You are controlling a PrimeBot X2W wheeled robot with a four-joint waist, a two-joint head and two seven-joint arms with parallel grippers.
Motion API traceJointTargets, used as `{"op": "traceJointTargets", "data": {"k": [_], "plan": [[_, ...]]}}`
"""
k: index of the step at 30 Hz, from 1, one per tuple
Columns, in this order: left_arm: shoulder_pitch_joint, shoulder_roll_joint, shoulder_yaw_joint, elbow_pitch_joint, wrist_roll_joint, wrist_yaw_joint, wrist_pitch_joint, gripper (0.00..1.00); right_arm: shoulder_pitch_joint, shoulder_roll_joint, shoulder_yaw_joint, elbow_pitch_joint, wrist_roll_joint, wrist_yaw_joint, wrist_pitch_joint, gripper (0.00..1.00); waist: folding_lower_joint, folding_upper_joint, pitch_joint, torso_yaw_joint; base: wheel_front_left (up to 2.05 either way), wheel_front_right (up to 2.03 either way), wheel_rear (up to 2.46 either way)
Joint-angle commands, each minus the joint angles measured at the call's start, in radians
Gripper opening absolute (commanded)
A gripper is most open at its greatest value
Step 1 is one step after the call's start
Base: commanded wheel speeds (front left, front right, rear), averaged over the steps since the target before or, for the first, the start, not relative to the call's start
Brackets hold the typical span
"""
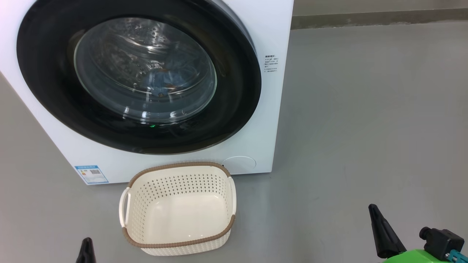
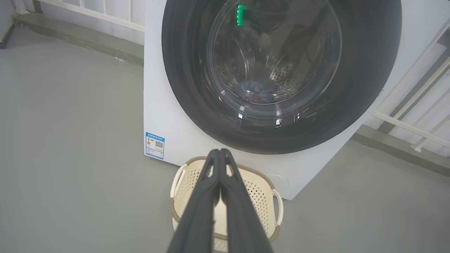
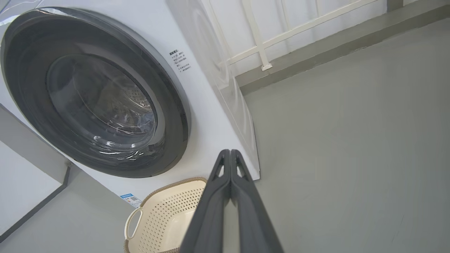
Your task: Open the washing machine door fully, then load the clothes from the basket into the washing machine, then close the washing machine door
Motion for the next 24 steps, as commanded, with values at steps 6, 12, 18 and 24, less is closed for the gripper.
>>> {"op": "traceJointTargets", "data": {"k": [6,12,18,24], "plan": [[-0.059,0.017,0.01,-0.003,-0.091,-0.008,0.021,0.0,-0.044,-0.001,-0.01,-0.018,0.084,-0.001,0.022,0.0,-0.0001,0.0,0.001,0.0,0.0,0.0,0.0],[-0.074,0.018,0.011,0.01,-0.16,-0.013,0.038,0.0,-0.051,0.001,-0.015,-0.015,0.147,-0.002,0.039,0.0,-0.0001,0.0,0.002,-0.001,0.0,0.0,0.0],[-0.089,0.02,0.012,0.024,-0.228,-0.017,0.055,0.0,-0.057,0.003,-0.02,-0.013,0.21,-0.002,0.057,0.0,-0.0001,0.0,0.003,-0.001,0.0,0.0,0.0],[-0.104,0.022,0.014,0.037,-0.297,-0.022,0.073,0.0,-0.064,0.005,-0.025,-0.01,0.273,-0.002,0.075,0.0,-0.0001,0.0,0.003,-0.002,0.0,0.0,0.0]]}}
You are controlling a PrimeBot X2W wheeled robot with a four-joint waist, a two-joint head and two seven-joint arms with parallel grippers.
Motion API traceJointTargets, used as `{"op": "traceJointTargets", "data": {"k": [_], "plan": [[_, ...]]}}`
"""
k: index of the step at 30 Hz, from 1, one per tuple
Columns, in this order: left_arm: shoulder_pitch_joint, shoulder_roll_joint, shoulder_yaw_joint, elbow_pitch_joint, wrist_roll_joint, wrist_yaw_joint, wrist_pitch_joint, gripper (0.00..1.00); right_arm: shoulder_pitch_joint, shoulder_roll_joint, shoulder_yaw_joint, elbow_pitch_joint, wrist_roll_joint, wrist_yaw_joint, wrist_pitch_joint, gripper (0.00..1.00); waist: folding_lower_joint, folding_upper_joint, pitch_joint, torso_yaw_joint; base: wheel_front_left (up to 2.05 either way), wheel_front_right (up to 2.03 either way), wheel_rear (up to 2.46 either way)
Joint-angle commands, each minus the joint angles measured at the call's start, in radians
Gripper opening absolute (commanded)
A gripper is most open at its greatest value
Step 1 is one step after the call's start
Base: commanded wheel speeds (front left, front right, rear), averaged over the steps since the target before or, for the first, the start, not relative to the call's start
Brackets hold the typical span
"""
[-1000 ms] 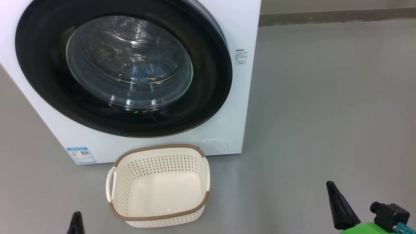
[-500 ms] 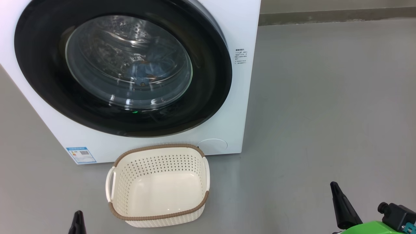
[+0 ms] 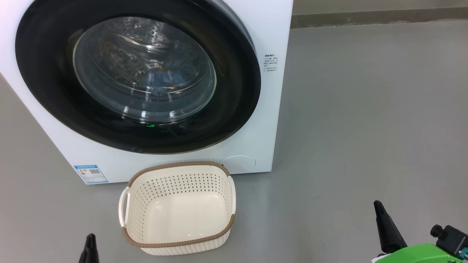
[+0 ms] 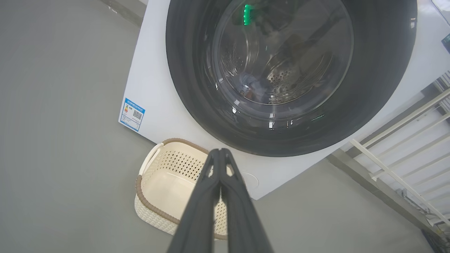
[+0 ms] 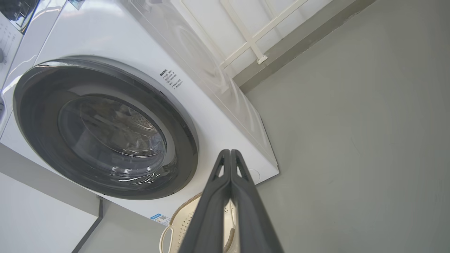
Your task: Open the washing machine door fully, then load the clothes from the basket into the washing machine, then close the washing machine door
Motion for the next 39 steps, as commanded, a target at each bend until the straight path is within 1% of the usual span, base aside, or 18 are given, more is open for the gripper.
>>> {"op": "traceJointTargets", "data": {"k": [1,2,3,39], "plan": [[-0.049,0.018,0.014,-0.014,-0.032,-0.007,0.007,0.0,-0.042,-0.006,0.0,-0.021,0.034,-0.002,0.008,0.0,-0.0001,0.0,0.0,0.0,0.0,0.0,0.0],[-0.049,0.018,0.014,-0.014,-0.032,-0.007,0.007,0.0,-0.042,-0.006,0.0,-0.021,0.034,-0.002,0.008,0.0,-0.0001,0.0,0.0,0.0,0.0,0.0,0.0],[-0.054,0.019,0.015,-0.009,-0.055,-0.009,0.013,0.0,-0.044,-0.005,-0.001,-0.02,0.055,-0.002,0.014,0.0,-0.0001,0.0,0.0,0.0,0.0,0.0,0.0],[-0.146,0.026,0.026,0.071,-0.466,-0.037,0.119,0.0,-0.083,0.007,-0.032,-0.003,0.434,-0.004,0.121,0.0,-0.0001,0.0,0.005,-0.003,0.0,0.0,0.0]]}}
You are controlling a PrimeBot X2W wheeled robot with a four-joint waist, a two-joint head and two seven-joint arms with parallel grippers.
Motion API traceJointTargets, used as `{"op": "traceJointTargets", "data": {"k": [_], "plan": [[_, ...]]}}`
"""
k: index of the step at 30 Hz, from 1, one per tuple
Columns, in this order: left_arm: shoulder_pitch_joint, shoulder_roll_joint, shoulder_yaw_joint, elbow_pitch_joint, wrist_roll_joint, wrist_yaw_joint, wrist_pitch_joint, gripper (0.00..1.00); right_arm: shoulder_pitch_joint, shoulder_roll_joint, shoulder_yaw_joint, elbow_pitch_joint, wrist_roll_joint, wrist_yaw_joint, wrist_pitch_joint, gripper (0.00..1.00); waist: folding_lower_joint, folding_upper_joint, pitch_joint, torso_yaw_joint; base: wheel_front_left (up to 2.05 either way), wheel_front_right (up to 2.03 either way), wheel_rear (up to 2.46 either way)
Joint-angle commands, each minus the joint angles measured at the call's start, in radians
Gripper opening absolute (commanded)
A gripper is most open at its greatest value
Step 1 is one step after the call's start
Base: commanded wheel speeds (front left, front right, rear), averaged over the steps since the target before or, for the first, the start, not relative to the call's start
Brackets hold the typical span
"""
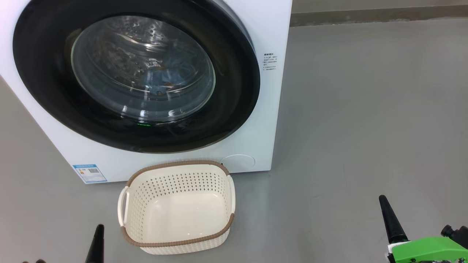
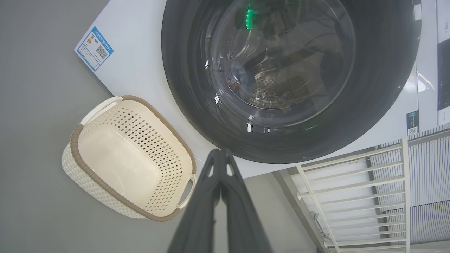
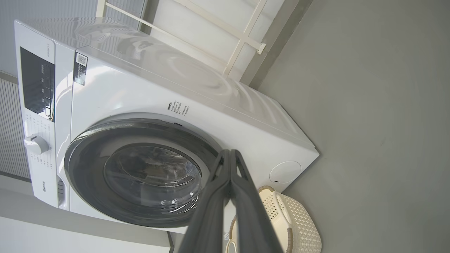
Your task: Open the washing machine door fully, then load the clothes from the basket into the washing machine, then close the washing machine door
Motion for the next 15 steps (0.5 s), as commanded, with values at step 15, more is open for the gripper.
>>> {"op": "traceJointTargets", "data": {"k": [15], "plan": [[-0.093,0.024,0.029,0.016,-0.182,-0.019,0.051,0.0,-0.058,0.003,-0.004,-0.016,0.172,-0.005,0.048,0.0,-0.0001,0.0,0.002,-0.001,0.0,0.0,0.0]]}}
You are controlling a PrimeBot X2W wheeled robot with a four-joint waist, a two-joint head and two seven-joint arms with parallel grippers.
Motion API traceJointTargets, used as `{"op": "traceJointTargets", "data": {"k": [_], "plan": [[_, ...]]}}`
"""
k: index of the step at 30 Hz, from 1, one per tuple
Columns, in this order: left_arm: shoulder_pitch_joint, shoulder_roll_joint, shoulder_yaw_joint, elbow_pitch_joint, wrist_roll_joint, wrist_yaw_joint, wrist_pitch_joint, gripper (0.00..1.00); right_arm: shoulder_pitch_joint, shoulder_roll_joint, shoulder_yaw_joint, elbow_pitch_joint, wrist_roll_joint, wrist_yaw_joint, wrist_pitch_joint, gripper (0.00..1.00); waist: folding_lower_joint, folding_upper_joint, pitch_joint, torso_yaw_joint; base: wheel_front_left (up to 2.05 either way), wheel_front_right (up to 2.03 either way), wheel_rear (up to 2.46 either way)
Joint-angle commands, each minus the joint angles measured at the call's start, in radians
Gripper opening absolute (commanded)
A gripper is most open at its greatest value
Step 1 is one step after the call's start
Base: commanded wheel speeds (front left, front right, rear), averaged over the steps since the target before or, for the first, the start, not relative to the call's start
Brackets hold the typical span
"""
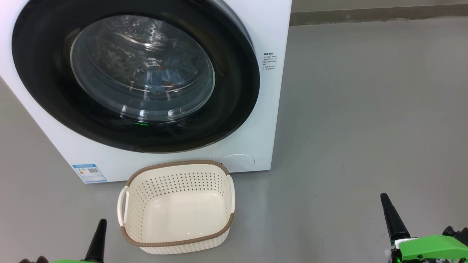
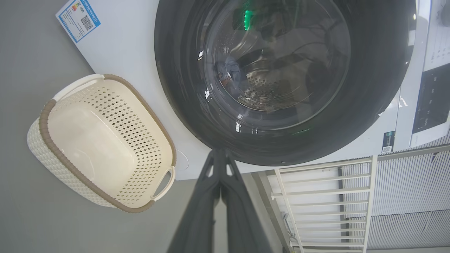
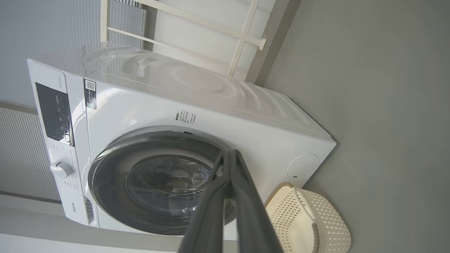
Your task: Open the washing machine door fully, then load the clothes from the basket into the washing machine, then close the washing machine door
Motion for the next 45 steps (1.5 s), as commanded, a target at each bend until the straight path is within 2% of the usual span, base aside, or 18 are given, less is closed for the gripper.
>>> {"op": "traceJointTargets", "data": {"k": [1,25,45], "plan": [[-0.058,0.018,0.028,-0.015,-0.031,-0.009,0.01,0.0,-0.05,-0.002,0.014,-0.022,0.028,-0.005,0.007,0.0,0.0,-0.0001,0.0,0.0,0.0,0.0,0.0],[-0.119,0.023,0.037,0.038,-0.304,-0.028,0.081,0.0,-0.076,0.006,-0.007,-0.011,0.28,-0.006,0.079,0.0,0.0,-0.0001,0.003,-0.002,0.0,0.0,0.0],[-0.12,0.022,0.039,0.038,-0.303,-0.028,0.082,0.0,-0.076,0.006,-0.007,-0.011,0.28,-0.006,0.079,0.0,0.0,-0.0001,0.003,-0.002,0.0,0.0,0.0]]}}
